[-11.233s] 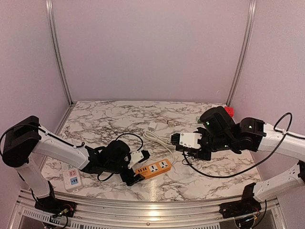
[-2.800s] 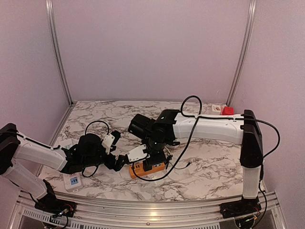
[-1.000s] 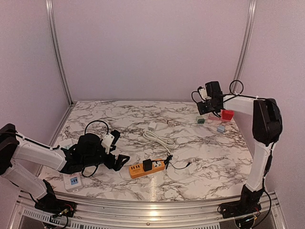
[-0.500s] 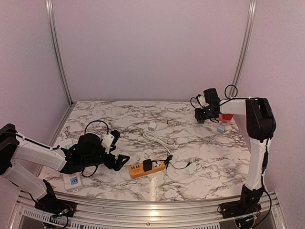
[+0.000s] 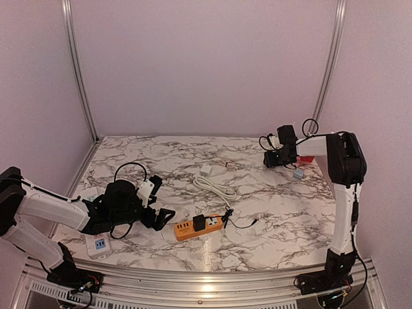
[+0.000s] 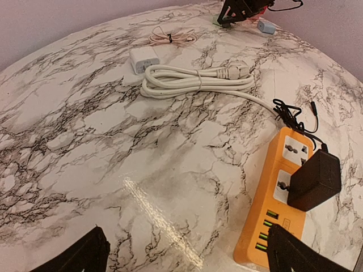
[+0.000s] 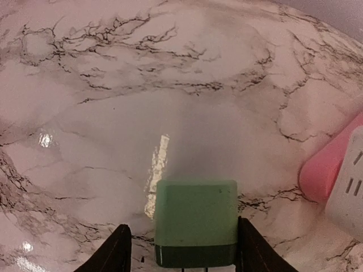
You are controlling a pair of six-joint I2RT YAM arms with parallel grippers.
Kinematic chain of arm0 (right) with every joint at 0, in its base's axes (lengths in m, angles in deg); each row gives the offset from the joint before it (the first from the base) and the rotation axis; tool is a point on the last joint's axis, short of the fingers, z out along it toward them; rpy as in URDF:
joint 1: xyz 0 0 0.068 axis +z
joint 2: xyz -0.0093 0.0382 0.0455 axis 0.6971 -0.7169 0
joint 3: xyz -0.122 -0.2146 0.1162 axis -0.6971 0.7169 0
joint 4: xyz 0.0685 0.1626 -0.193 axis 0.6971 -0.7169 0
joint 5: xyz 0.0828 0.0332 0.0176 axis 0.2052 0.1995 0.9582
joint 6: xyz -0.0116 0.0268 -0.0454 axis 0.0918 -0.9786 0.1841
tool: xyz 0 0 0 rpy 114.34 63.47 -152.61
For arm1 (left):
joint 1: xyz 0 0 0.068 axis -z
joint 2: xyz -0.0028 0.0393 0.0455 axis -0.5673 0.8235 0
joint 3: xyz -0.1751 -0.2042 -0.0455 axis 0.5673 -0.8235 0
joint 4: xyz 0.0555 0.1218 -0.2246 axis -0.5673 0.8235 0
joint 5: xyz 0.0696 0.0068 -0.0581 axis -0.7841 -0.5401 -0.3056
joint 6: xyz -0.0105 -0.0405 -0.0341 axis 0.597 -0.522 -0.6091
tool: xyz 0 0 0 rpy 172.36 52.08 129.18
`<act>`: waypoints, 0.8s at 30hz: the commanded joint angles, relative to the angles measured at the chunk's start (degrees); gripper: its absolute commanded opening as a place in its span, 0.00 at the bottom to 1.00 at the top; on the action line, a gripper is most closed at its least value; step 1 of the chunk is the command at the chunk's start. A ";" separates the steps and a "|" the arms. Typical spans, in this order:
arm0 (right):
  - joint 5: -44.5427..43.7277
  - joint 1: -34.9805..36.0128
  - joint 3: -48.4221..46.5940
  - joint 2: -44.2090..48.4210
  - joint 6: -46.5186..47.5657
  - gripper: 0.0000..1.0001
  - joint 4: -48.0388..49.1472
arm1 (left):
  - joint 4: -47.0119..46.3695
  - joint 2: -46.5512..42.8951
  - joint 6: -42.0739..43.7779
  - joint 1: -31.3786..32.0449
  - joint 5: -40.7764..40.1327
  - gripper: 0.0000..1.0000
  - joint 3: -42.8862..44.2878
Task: Insert the plug
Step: Move the plug to the center of the board.
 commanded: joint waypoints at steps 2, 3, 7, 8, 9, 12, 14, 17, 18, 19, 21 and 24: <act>5.40 -0.11 -3.72 -1.93 -0.10 0.53 0.91 | -1.10 -0.30 -0.17 -0.30 -0.44 0.99 -0.61; 6.03 -0.16 -3.73 -2.07 0.07 0.52 0.99 | -1.10 -0.19 -0.15 -0.29 -0.44 0.99 -0.60; 6.91 -0.12 -3.29 -2.51 0.18 0.46 1.37 | -1.10 -0.17 -0.17 -0.29 -0.36 0.99 -0.54; 7.21 -0.07 -3.36 -2.63 0.22 0.44 1.30 | -1.12 -0.09 -0.17 -0.28 -0.31 0.99 -0.52; 7.59 0.08 -3.42 -2.73 0.20 0.42 1.22 | -1.14 0.00 -0.17 -0.28 -0.34 0.99 -0.52; 7.73 1.34 -3.38 -2.51 1.43 0.39 1.16 | -1.19 0.19 -0.22 -0.27 -0.31 0.99 -0.38; 7.19 3.02 -3.58 -2.39 2.95 0.39 1.12 | -1.15 0.34 -0.26 -0.30 -0.26 0.99 -0.34; 6.87 6.13 -4.36 -2.47 3.85 0.39 0.89 | -1.19 0.36 -0.26 -0.36 -0.17 0.99 -0.26; 7.08 7.06 -4.61 -2.52 3.74 0.39 0.92 | -1.20 0.30 -0.33 -0.30 -0.12 0.99 -0.33; 7.41 7.94 -4.95 -2.68 3.46 0.39 0.92 | -1.16 0.29 -0.35 -0.28 -0.10 0.99 -0.33; 8.48 9.74 -6.08 -3.20 2.81 0.39 0.77 | -1.17 0.18 -0.35 -0.30 -0.09 0.99 -0.34; 8.76 12.94 -8.47 -4.42 2.61 0.39 0.02 | -1.19 -0.15 -0.35 -0.30 -0.09 0.99 -0.38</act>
